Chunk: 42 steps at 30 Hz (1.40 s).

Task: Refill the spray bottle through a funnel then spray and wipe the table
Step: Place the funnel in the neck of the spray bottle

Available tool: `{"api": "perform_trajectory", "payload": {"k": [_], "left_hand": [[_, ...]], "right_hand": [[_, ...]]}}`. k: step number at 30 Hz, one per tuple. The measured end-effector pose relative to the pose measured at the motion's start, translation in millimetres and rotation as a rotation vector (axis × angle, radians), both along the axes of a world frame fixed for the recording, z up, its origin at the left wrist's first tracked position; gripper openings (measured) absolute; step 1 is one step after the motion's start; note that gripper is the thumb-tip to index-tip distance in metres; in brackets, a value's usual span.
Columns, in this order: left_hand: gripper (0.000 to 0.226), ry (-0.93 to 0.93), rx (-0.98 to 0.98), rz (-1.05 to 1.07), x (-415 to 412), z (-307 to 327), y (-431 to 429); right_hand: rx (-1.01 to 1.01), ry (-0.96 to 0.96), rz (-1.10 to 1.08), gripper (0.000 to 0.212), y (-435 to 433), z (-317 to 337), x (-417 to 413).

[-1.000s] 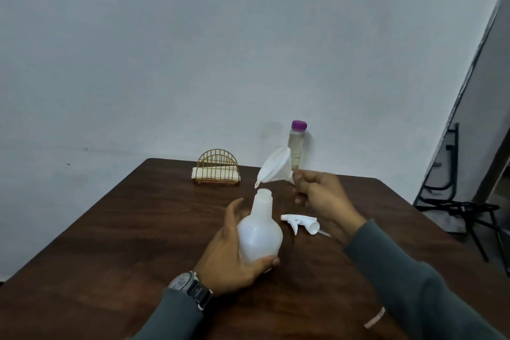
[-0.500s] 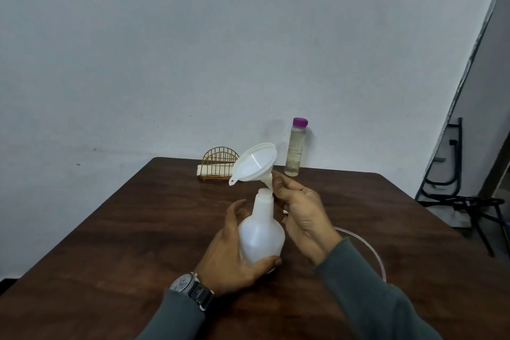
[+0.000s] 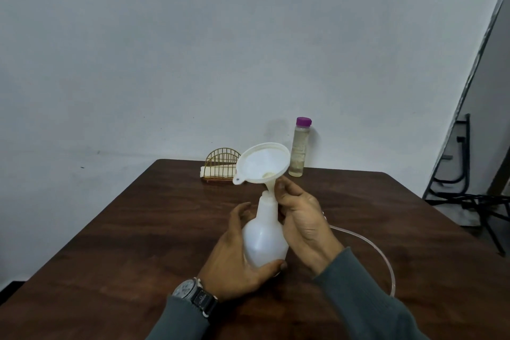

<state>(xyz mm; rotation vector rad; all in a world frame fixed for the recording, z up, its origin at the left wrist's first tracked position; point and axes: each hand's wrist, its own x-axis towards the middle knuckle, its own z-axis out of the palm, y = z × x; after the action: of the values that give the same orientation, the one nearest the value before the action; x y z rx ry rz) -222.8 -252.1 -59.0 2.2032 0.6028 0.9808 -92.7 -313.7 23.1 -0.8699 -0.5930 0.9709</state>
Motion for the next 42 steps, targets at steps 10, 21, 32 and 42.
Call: {"api": "perform_trajectory", "payload": {"k": [10,21,32,42], "left_hand": [[0.115,-0.003,-0.011,0.000,0.1,0.2,-0.9],[0.129,-0.021,-0.030,-0.017,-2.0,1.0,-1.3],[0.134,-0.041,-0.051,-0.063,-0.8,3.1,-2.7],[0.135,-0.036,-0.041,-0.041,-1.1,1.0,-1.9]], "right_hand": [[-0.058,0.041,0.054,0.027,-1.5,4.4,5.6],[-0.077,-0.009,0.092,0.024,-0.4,-0.6,8.0],[-0.021,-0.086,0.142,0.050,4.0,-7.9,10.0],[0.048,-0.743,0.201,0.076,2.8,32.8,33.0]]}}
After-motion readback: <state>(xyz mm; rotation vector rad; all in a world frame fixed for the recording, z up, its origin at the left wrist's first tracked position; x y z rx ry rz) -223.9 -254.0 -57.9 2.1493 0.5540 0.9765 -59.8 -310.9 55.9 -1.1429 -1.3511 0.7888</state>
